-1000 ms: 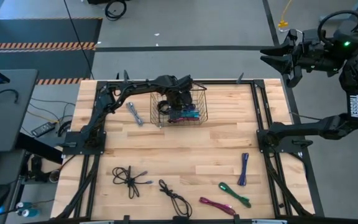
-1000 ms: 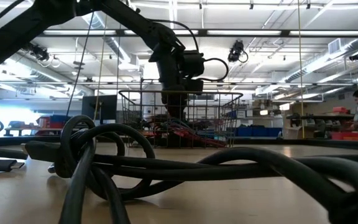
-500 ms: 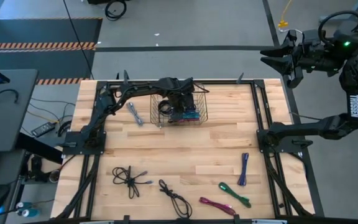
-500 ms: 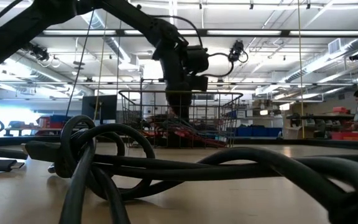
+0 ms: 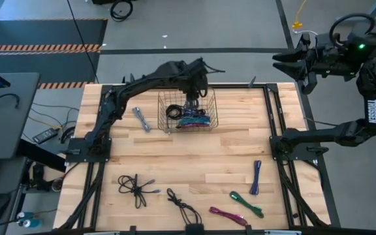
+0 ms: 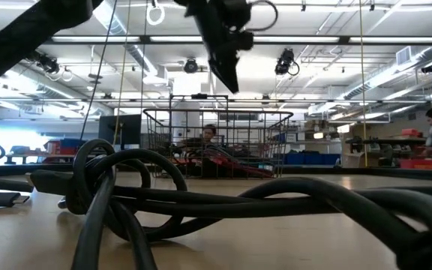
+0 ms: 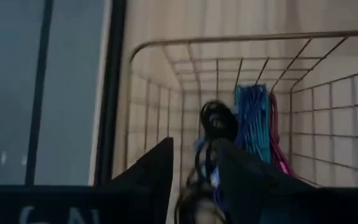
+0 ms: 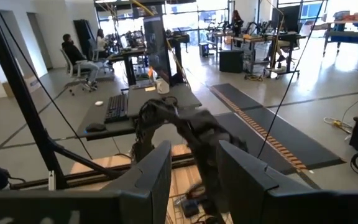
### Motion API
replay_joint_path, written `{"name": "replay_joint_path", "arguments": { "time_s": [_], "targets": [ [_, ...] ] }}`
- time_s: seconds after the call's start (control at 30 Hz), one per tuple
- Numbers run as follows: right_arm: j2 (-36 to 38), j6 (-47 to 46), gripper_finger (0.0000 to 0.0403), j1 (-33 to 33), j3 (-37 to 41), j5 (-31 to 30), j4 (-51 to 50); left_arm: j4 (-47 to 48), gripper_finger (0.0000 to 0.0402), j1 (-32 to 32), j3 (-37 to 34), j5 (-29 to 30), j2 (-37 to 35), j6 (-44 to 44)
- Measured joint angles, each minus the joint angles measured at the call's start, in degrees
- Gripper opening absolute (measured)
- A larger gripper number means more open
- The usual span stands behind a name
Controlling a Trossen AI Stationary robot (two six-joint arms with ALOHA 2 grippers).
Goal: Pick and place USB-C Cables
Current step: Put the white charger cable into the wire basket
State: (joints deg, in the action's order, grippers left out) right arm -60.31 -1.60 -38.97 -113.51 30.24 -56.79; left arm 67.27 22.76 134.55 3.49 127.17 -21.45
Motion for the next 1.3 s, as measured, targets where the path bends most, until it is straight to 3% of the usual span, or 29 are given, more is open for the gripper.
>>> {"name": "replay_joint_path", "arguments": {
  "time_s": [0.2,0.33,0.47,0.6,0.77,1.3],
  "targets": [
    [0.00,2.54,0.0135,-0.02,0.00,0.47,-0.35,11.04,0.0130,-0.76,-2.83,10.21,-7.11,13.80],
    [-0.02,5.10,0.0135,-0.01,0.00,0.93,-0.37,22.05,0.0130,-1.18,-2.73,12.20,-10.26,27.08],
    [-0.02,7.69,0.0135,-0.02,0.00,0.92,-0.37,22.64,0.0130,-1.93,-2.96,11.98,-13.44,41.73],
    [-0.04,9.50,0.0135,-0.02,0.00,0.97,-0.37,22.73,0.0130,-3.89,-2.86,16.17,-14.60,52.23],
    [-0.04,10.77,0.0135,-0.02,0.00,1.01,-0.41,22.73,0.0130,-6.26,-2.91,19.28,-15.32,57.93],
    [-0.04,10.84,0.0135,-0.02,0.00,0.98,-0.63,22.75,0.0104,-17.28,-2.96,22.55,-19.68,61.61]
  ]
}}
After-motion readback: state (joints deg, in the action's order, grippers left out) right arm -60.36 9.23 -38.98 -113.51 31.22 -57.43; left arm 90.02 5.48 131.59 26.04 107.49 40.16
